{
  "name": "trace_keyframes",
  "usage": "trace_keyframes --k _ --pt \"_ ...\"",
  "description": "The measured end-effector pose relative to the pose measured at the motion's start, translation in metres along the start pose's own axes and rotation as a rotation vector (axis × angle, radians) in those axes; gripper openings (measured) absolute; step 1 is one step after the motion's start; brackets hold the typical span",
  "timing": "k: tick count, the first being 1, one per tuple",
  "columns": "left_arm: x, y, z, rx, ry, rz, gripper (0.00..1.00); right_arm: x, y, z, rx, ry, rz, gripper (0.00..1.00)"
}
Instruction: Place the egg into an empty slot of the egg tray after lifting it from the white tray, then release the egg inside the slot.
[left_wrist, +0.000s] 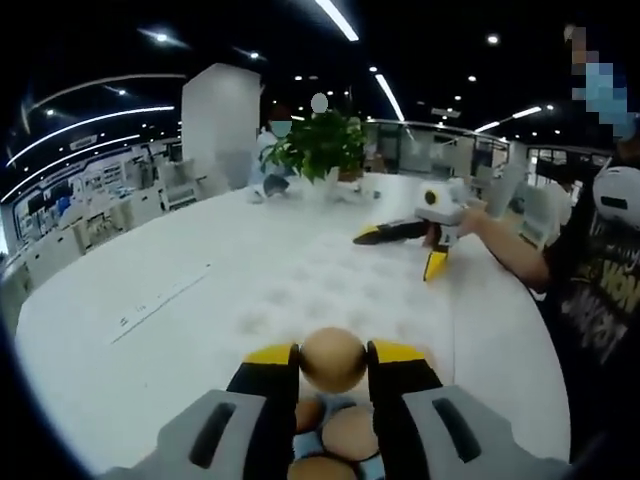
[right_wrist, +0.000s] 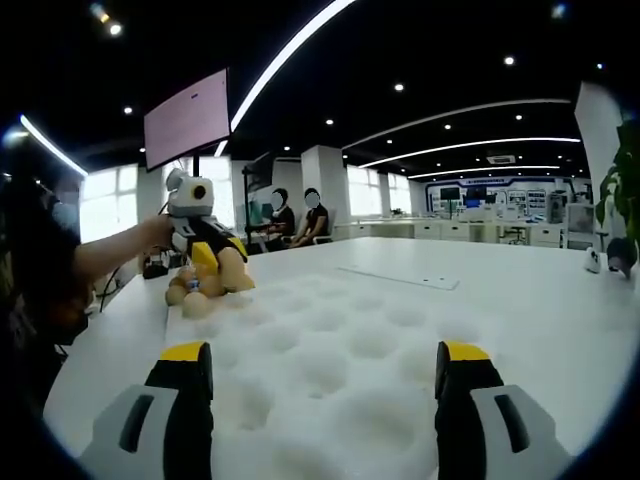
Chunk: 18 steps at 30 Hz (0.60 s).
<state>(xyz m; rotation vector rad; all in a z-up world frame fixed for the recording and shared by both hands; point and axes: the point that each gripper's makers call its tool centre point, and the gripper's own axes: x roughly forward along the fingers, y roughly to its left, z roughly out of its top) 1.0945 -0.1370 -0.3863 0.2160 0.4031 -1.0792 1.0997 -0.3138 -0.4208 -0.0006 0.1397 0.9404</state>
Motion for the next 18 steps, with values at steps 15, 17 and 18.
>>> trace_keyframes --k 15,17,18 --pt "-0.034 0.008 -0.001 -0.031 -0.053 0.094 0.27 0.0 0.0 0.0 0.002 -0.006 0.002 0.96" --pt "-0.037 0.008 -0.001 -0.036 -0.06 0.101 0.27 -0.001 0.0 0.0 0.002 -0.007 0.003 0.96" --pt "-0.035 0.001 0.0 -0.036 -0.061 0.111 0.27 -0.001 0.0 0.0 0.003 -0.007 0.003 0.96"
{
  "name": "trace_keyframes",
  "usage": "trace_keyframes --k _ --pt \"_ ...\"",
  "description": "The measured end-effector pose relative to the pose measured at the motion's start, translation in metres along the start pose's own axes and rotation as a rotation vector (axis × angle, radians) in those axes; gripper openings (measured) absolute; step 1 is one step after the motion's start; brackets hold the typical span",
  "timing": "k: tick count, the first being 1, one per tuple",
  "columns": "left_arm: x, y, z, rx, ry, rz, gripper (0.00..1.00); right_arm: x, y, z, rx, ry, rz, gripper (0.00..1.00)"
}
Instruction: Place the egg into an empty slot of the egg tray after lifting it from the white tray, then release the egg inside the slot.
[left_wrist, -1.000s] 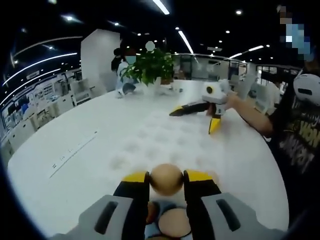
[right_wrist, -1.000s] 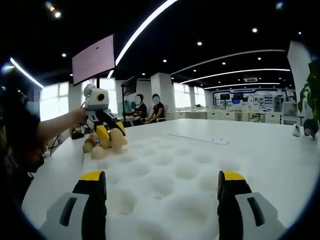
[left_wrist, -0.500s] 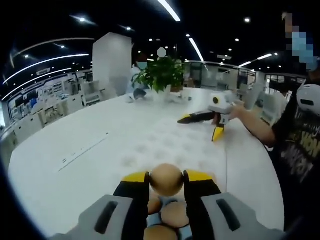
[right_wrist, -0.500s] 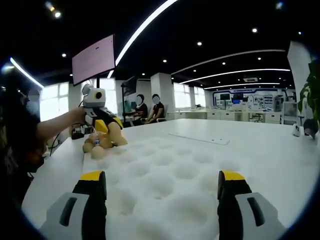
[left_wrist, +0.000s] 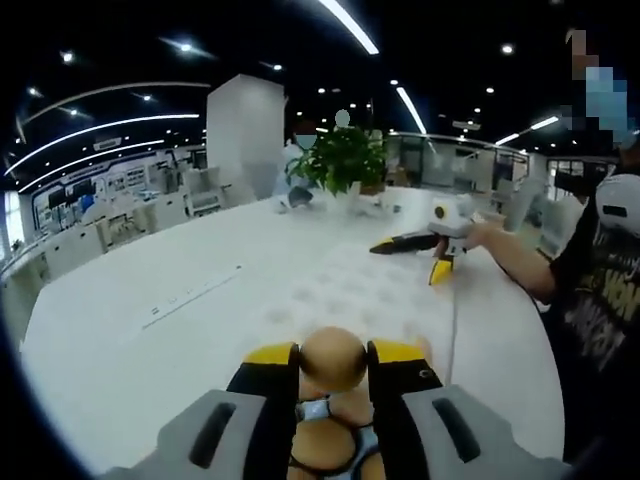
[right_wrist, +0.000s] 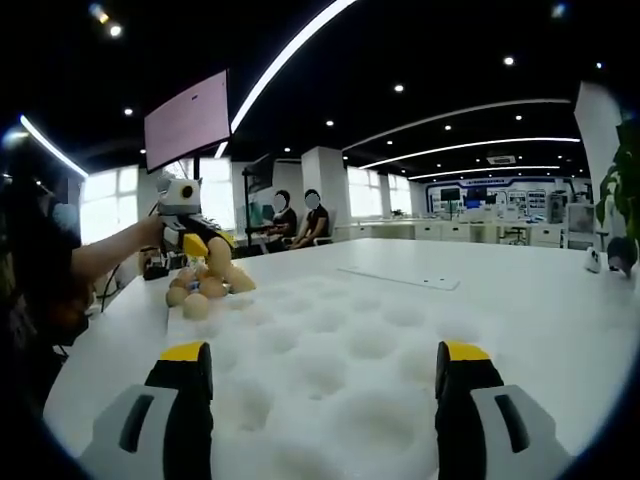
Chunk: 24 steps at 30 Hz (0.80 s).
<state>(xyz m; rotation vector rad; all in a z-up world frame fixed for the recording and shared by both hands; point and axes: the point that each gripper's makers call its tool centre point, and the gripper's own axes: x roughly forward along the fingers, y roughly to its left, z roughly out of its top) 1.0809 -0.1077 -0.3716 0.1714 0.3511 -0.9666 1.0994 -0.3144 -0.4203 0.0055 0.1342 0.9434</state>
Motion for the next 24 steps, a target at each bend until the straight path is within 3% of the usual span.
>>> trace_keyframes --k 9,24 --pt "-0.015 0.002 -0.004 -0.027 -0.017 0.048 0.27 -0.001 0.001 -0.001 -0.001 0.001 0.0 0.96" --pt "-0.053 0.048 -0.018 -0.081 -0.046 0.125 0.26 0.0 0.0 -0.001 -0.001 0.001 -0.002 0.96"
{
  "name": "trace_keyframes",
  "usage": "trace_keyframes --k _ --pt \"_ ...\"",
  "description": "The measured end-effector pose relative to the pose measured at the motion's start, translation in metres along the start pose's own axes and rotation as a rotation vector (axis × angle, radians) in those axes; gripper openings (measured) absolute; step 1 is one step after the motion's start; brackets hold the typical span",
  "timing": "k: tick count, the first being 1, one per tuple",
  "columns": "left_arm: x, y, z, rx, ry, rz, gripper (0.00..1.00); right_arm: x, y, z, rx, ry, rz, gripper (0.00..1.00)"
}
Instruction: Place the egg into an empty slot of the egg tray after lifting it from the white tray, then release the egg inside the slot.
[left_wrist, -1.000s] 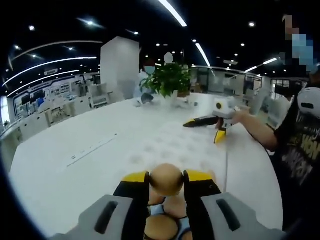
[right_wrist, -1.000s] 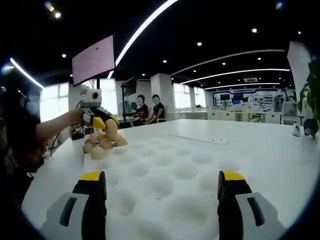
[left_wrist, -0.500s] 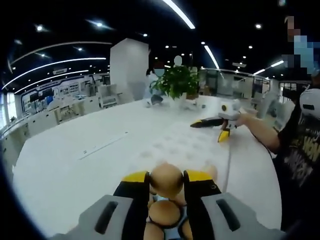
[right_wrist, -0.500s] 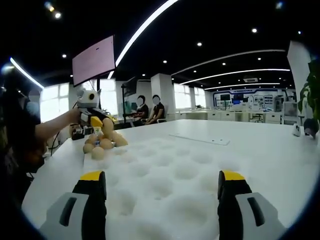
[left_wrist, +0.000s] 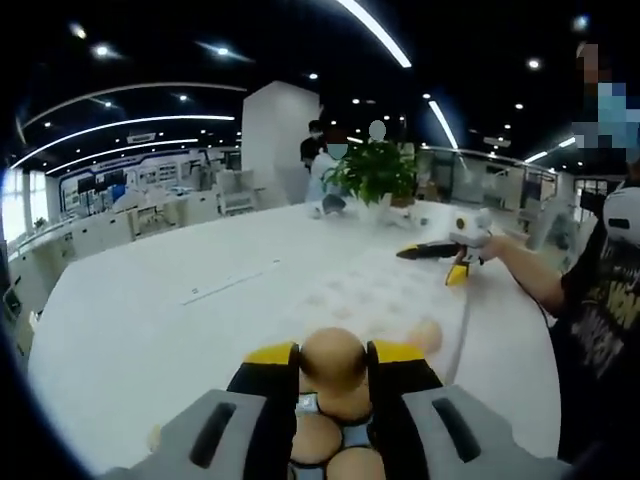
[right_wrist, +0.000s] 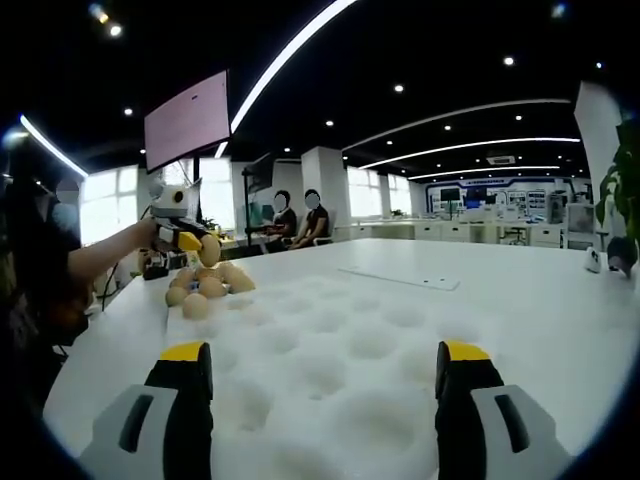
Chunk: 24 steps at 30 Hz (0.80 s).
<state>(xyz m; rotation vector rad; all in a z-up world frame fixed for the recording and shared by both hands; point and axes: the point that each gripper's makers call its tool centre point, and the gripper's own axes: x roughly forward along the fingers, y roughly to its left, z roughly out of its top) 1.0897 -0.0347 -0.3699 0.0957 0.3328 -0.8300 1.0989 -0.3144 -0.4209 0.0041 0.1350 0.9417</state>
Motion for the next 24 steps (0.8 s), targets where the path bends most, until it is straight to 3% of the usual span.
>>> trace_keyframes --k 24 --pt "-0.049 0.031 -0.015 -0.052 -0.02 0.15 0.26 0.0 0.0 0.0 0.0 0.001 -0.002 0.96"
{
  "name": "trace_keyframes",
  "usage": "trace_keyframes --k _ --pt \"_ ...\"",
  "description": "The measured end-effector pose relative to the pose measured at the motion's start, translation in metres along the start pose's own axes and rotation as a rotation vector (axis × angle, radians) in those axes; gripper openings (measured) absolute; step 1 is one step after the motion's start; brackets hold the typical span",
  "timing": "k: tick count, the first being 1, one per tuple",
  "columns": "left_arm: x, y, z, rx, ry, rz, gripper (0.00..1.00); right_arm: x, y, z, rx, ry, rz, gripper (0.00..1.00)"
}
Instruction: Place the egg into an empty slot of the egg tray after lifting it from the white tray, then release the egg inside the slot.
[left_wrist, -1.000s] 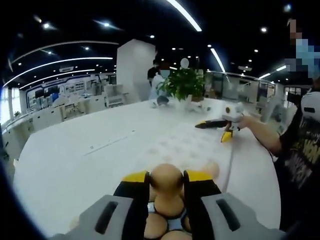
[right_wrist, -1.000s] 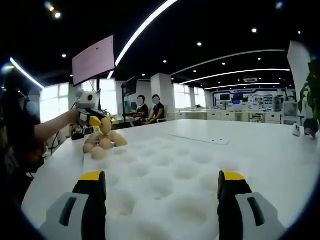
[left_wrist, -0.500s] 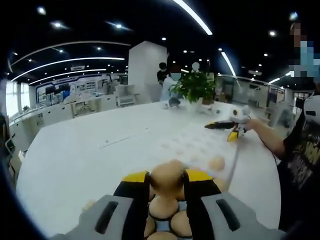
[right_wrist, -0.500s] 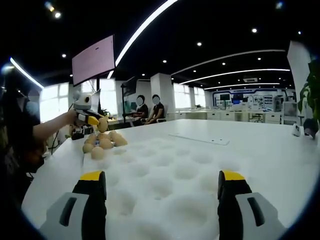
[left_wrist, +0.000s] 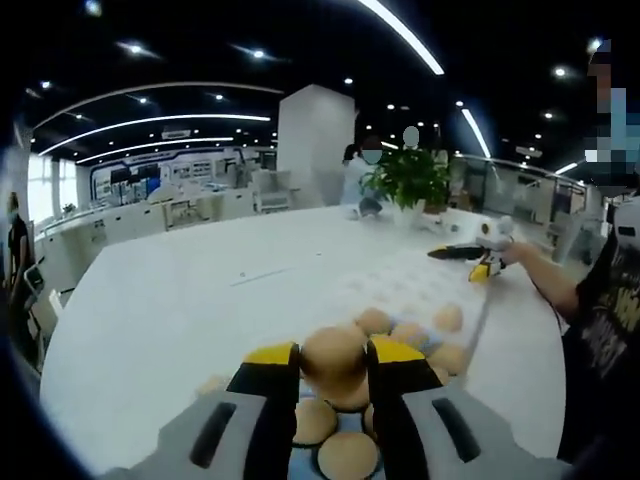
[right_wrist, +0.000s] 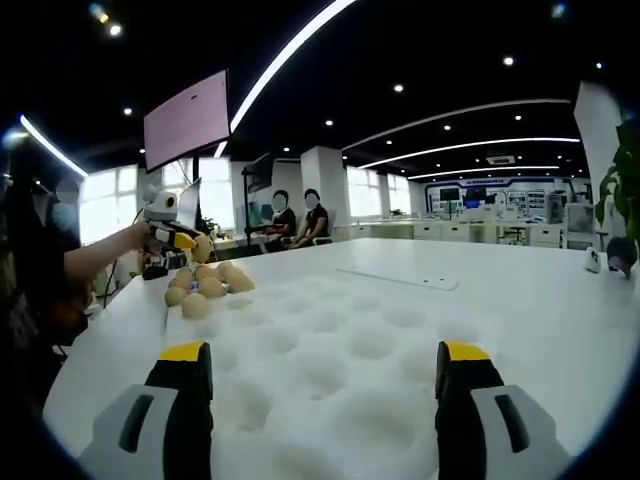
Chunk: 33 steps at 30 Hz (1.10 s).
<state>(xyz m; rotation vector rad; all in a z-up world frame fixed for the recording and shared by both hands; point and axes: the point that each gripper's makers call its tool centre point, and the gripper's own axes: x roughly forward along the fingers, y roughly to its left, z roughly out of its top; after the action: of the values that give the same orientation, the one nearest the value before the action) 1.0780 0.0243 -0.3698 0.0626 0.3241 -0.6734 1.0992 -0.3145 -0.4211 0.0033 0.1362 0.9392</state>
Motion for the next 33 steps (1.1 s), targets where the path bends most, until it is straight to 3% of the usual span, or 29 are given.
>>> trace_keyframes --k 16,33 --pt "-0.023 0.026 -0.01 -0.044 -0.02 0.08 0.26 -0.001 0.0 0.001 0.0 0.0 -0.002 0.96" --pt "-0.029 0.049 -0.044 -0.103 0.017 0.13 0.26 -0.002 0.0 0.001 0.002 -0.005 -0.003 0.96"
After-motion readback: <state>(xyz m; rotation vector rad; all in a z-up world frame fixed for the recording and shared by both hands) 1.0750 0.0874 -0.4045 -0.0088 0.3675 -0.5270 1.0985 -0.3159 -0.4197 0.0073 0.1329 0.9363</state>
